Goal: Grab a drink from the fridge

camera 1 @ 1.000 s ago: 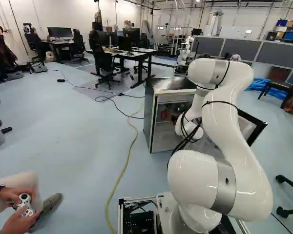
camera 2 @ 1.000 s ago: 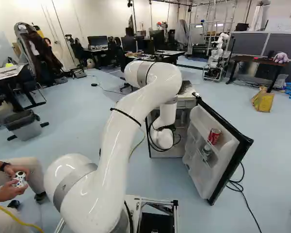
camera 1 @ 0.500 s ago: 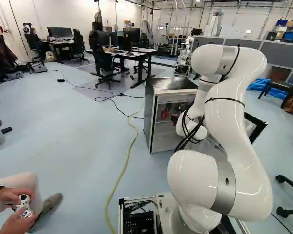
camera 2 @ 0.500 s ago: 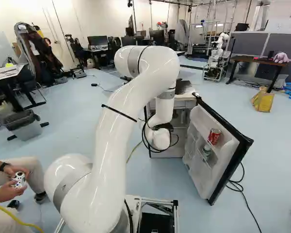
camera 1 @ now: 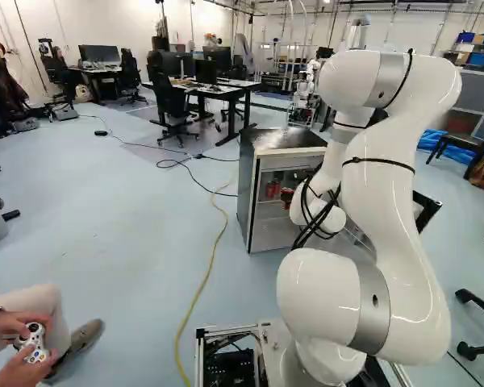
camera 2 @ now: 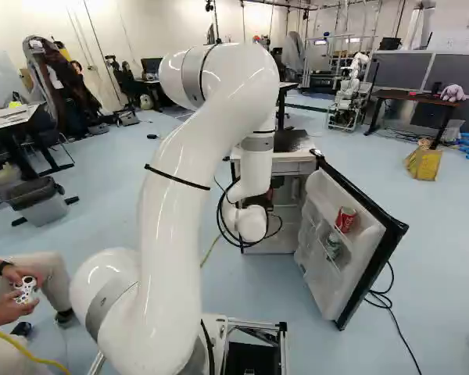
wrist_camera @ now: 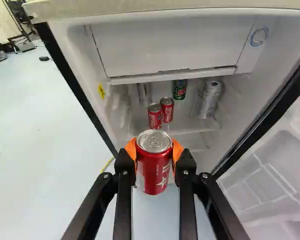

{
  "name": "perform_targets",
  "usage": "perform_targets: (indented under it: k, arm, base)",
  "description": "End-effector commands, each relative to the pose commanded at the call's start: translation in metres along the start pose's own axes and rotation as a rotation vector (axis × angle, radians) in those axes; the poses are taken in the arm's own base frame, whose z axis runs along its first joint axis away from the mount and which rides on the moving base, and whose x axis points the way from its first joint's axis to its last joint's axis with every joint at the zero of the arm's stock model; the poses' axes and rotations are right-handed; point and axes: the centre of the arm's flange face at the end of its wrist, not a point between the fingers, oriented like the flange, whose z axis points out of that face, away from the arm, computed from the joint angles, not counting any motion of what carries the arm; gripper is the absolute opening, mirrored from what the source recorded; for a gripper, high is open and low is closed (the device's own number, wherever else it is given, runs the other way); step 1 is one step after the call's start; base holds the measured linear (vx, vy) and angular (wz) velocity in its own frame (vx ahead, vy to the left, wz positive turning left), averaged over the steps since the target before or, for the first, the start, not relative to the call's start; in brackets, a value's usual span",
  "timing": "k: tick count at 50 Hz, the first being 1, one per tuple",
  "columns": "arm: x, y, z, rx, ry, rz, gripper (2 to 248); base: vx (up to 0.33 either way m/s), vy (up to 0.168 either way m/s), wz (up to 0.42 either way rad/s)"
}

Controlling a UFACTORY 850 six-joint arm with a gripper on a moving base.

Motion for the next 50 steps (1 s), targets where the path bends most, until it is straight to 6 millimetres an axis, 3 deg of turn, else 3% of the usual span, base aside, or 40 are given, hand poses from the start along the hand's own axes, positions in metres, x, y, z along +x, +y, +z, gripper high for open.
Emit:
perform_targets:
  k: [50]
  arm:
    - [0.039, -0.015, -0.037, -0.001, -0.018, -0.041, 89]
  base:
    - [0.000, 0.000, 0.000]
